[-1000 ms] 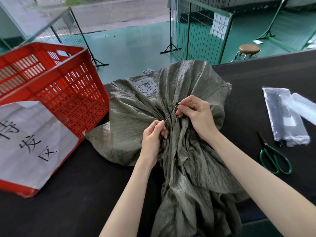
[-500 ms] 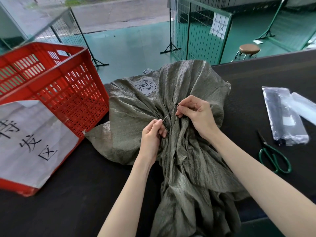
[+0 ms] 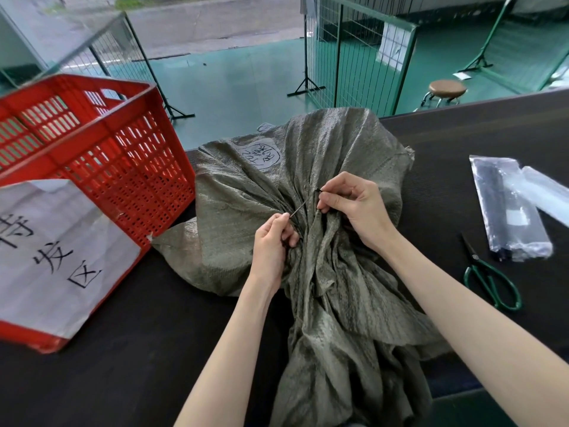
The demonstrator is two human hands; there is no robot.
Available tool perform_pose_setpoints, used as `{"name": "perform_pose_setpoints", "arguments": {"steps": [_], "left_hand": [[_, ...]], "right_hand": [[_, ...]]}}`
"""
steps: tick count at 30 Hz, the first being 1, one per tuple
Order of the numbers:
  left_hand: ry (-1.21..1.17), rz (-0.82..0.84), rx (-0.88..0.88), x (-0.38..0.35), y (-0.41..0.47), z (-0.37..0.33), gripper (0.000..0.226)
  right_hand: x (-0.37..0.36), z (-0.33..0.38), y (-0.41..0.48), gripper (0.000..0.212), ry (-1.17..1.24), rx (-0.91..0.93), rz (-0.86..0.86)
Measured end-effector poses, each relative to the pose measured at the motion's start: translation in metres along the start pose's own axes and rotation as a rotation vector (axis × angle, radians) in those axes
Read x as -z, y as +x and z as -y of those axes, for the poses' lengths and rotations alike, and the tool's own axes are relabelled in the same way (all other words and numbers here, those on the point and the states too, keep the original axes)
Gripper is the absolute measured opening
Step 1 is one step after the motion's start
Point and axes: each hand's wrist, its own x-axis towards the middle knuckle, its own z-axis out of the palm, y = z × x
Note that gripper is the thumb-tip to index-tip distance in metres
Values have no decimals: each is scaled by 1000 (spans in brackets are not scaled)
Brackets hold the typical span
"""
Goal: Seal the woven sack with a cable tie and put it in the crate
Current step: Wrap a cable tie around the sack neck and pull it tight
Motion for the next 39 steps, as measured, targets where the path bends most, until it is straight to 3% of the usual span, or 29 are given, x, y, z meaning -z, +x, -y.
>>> {"name": "perform_pose_setpoints", "arguments": {"steps": [27,39], "left_hand": [[-11,-6,29,-3,-5,-6,37],[251,2,-57,-13,-6,-22,29]], "right_hand": [[-4,-4,0,17,-55,-17,-23],[-5,-4,-1,16,-27,-18,-35]]}}
